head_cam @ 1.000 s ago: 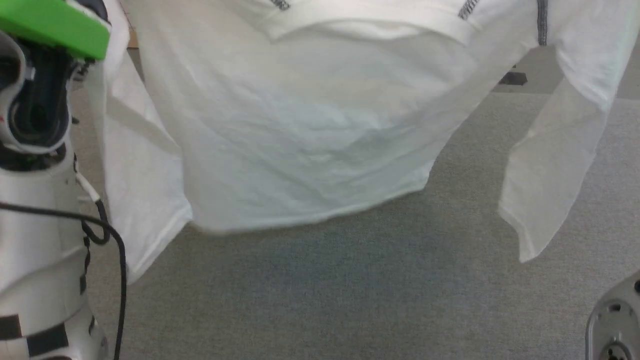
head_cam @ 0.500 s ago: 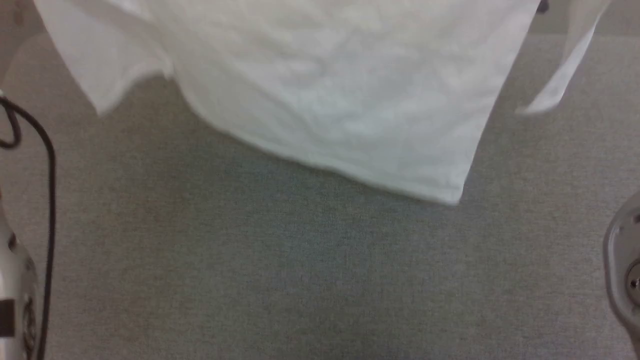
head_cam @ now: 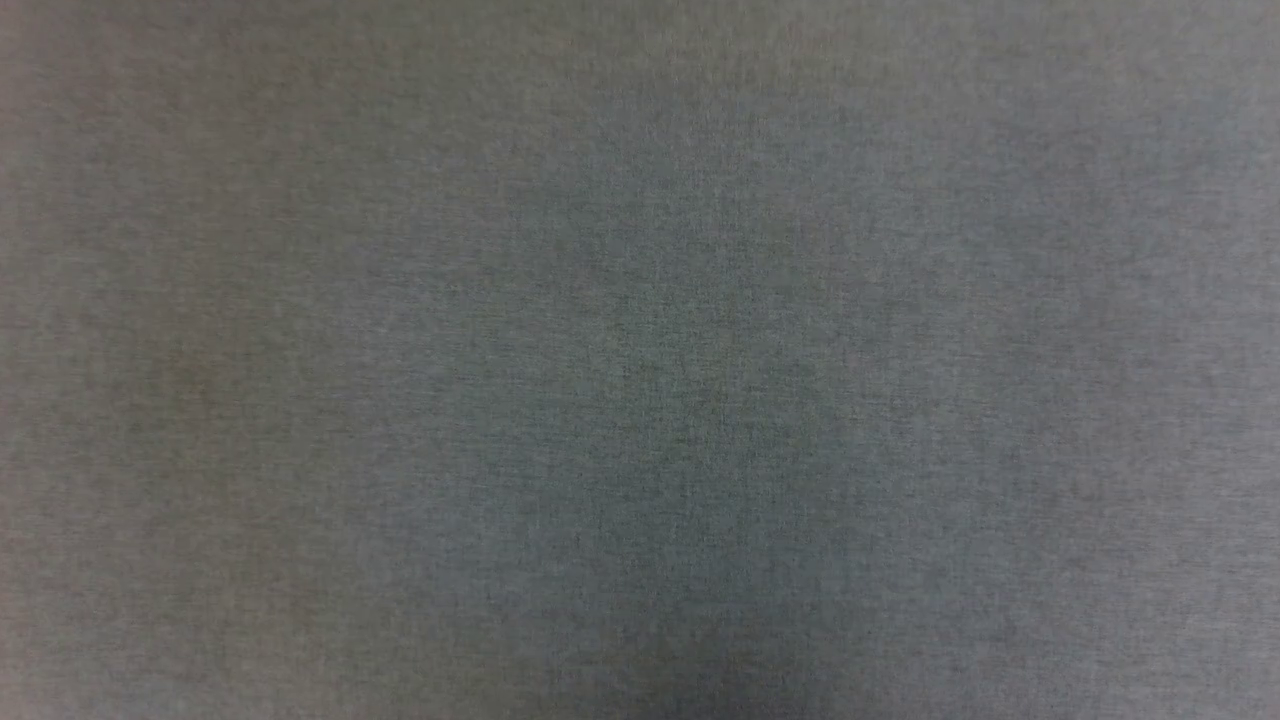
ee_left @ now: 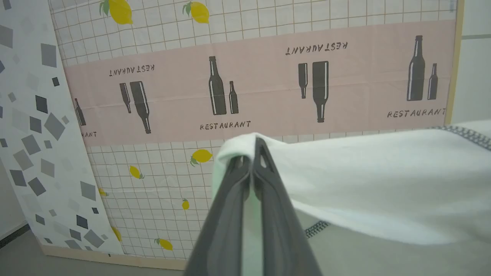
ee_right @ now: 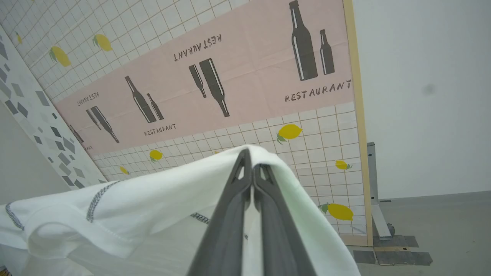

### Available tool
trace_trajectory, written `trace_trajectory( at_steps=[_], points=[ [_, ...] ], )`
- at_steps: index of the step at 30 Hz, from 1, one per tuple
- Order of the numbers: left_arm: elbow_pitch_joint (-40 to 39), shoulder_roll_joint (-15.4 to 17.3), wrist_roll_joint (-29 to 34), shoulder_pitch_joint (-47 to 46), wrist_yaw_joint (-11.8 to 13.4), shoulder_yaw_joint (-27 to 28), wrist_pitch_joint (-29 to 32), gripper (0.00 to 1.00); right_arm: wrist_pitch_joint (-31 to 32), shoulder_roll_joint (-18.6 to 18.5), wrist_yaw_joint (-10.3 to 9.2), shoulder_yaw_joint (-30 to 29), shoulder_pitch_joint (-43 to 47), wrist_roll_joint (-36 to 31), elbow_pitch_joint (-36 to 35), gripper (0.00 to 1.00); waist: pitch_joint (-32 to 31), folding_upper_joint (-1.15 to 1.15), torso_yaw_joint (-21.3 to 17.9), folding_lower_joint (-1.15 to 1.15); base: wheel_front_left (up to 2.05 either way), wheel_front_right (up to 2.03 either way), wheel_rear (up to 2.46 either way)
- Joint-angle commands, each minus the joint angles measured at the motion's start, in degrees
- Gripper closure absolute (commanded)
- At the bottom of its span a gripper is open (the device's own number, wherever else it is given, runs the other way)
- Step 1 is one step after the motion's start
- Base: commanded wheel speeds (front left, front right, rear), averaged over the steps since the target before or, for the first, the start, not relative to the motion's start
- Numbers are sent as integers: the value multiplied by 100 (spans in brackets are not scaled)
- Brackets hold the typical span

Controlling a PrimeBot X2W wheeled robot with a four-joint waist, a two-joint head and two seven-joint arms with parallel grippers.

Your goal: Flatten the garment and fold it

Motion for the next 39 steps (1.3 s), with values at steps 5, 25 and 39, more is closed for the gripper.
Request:
trace_trajectory(
  at_steps=[5,25,39],
  points=[
    [245,-94,-7,63,31,-18,-315,100,-204,-10,-9,17,-90,-101,428,100,716,0,11,-1,0,0,0],
    [-71,-692,-978,3636,-253,106,-1048,100,-166,-10,-9,106,4685,1567,-1638,100,-776,0,307,-1,0,0,0],
    [-1571,-1309,-1829,7827,227,403,-817,100,-279,-9,-9,129,9005,2278,-3079,100,-2213,0,212,-1,0,0,0]
  ],
)
